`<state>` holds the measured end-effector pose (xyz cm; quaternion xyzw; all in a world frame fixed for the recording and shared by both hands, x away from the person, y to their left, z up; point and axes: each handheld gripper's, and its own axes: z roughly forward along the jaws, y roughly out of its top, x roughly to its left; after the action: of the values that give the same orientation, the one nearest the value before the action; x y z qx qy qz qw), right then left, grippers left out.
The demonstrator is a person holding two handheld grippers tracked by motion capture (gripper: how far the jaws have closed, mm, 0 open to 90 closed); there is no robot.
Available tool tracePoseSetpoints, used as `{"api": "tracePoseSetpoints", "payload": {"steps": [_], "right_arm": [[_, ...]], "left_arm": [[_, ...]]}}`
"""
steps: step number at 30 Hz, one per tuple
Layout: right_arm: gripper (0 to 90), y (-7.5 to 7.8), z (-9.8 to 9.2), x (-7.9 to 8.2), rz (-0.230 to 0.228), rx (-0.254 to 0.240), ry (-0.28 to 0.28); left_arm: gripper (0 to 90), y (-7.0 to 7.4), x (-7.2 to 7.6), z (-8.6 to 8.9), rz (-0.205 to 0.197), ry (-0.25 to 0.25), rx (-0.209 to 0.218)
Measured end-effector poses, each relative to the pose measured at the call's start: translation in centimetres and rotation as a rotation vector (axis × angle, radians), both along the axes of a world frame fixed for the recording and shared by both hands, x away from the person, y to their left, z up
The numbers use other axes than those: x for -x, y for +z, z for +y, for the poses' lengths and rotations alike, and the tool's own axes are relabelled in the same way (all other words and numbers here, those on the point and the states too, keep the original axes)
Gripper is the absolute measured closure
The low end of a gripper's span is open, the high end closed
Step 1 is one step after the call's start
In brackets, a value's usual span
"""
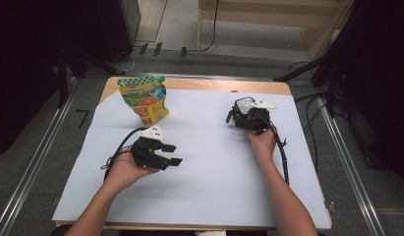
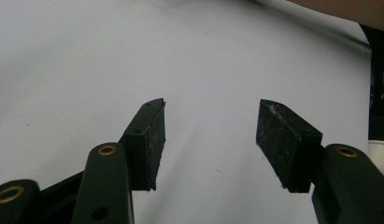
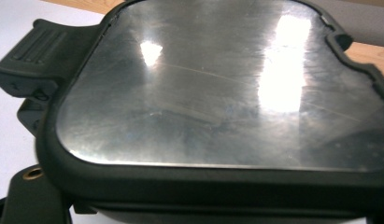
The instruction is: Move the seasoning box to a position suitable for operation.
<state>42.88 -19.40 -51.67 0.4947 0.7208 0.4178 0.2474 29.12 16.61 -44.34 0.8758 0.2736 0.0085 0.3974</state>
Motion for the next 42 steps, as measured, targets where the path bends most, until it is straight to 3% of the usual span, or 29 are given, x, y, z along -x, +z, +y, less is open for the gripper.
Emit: {"api": "tracePoseSetpoints", "payload": {"steps": [5,8,15,32,38,42], "right_arm": [[15.8,0.2,-0.4,0.0,0.007,-0.039,-0.004],[15.8,0.7,-0.5,0.3,-0.012,-0.026,-0.002],[15.8,2.2,0.1,1.5,-0.020,-0.060,0.048],[15.8,3.9,3.5,6.1,-0.025,-0.062,0.195],[15.8,4.1,4.5,7.6,-0.026,-0.056,0.231],[15.8,4.0,5.3,8.5,-0.022,-0.057,0.260]], "left_arm": [[43.5,0.0,-0.1,0.1,0.002,0.003,0.002],[43.5,0.0,-0.2,0.1,0.007,0.000,0.004],[43.5,0.0,-0.6,0.1,0.020,-0.003,0.007],[47.8,0.4,-1.8,1.1,0.055,0.008,0.073],[49.7,0.6,-1.9,0.6,0.027,0.018,0.026],[50.1,0.4,-2.1,0.5,0.041,0.010,0.042]]}}
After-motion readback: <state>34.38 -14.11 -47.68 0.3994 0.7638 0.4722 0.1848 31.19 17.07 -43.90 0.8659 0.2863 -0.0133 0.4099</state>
